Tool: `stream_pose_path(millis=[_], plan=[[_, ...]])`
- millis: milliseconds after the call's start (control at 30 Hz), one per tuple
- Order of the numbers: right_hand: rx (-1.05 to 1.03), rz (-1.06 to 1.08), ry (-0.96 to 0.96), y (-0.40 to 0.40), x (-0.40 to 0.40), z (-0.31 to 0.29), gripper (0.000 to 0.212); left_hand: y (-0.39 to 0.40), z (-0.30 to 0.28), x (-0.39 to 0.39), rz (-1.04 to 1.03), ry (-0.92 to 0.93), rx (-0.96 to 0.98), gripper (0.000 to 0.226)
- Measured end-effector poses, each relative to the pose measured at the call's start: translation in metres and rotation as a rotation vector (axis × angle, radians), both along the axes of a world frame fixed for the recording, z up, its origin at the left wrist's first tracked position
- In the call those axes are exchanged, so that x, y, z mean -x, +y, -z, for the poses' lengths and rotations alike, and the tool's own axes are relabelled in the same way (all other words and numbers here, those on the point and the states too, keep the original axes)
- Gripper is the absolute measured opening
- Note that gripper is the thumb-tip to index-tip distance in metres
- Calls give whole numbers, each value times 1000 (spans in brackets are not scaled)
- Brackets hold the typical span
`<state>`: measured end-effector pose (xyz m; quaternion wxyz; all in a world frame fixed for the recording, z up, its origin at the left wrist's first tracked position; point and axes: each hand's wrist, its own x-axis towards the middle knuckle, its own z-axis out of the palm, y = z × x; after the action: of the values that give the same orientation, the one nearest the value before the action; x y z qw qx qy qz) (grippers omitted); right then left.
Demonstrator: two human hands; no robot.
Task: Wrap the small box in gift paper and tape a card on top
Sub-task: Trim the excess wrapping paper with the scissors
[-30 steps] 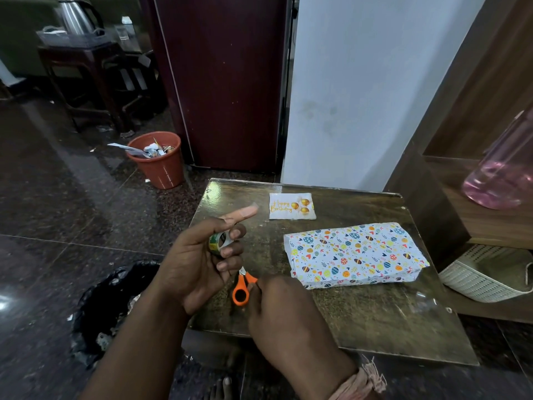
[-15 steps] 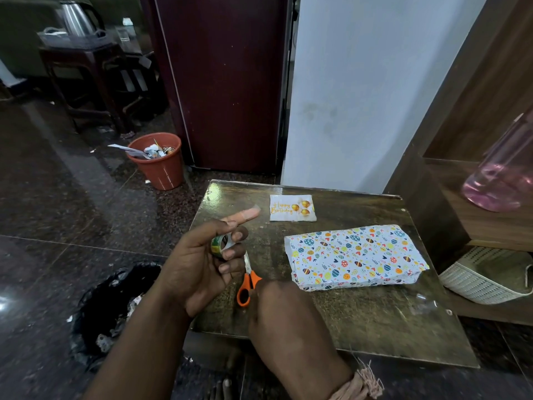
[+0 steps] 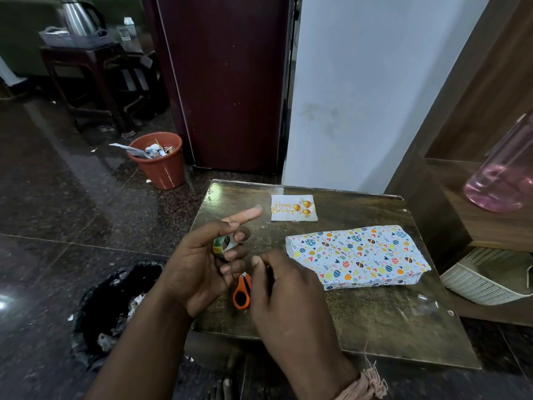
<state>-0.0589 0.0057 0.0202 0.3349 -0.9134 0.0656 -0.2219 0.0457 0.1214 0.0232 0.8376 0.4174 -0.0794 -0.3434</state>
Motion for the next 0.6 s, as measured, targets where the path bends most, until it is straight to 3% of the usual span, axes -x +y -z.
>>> stream_pose_path(millis=[100,233,600], plan=[[-174,54,-117,-1,-3,-6,18,1,-3,3,80,-58,-44,55],[-322,43,-64,-11,-9,-9,33,0,-3,10,216,-133,-95,56],[-509,-31,21,-21,-13,-10,13,0,1,11,265,-149,-89,64]])
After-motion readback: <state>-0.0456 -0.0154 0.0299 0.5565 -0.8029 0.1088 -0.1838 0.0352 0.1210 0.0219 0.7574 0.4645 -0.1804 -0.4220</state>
